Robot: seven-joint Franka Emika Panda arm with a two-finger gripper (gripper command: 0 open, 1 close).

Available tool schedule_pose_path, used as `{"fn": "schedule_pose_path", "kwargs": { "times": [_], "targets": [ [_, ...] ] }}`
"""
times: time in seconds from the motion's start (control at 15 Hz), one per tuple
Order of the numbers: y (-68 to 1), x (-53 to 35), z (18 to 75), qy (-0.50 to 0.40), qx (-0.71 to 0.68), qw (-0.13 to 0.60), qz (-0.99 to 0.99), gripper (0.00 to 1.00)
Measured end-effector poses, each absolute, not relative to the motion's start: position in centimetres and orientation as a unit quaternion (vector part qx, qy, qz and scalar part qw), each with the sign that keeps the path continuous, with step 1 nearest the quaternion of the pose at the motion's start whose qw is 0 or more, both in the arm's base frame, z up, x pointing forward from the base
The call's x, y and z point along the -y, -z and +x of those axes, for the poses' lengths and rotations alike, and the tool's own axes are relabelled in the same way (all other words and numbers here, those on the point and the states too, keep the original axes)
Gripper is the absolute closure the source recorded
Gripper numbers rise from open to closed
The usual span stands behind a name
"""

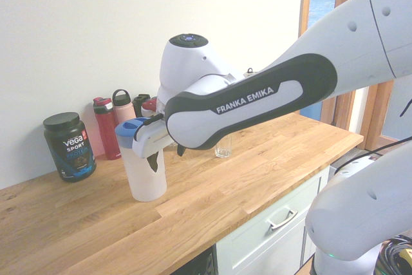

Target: Pour me some water

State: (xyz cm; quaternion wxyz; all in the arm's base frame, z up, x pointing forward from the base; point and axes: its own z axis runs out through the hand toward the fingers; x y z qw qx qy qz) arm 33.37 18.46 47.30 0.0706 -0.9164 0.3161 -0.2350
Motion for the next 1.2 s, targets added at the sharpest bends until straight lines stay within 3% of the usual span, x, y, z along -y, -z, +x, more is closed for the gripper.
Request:
{"fn": "schedule_pose_path", "kwargs": {
  "times": [0.07, 0.13, 1.2],
  "targets": [
    [-47.1, -18.4, 34.0, 0.239, -0.321, 0.069, -0.914, 0.00],
    [-46.9, -18.2, 34.8, 0.241, -0.325, 0.068, -0.912, 1.00],
    [-47.3, -18.3, 37.8, 0.240, -0.305, 0.087, -0.917, 1.00]
  ]
}}
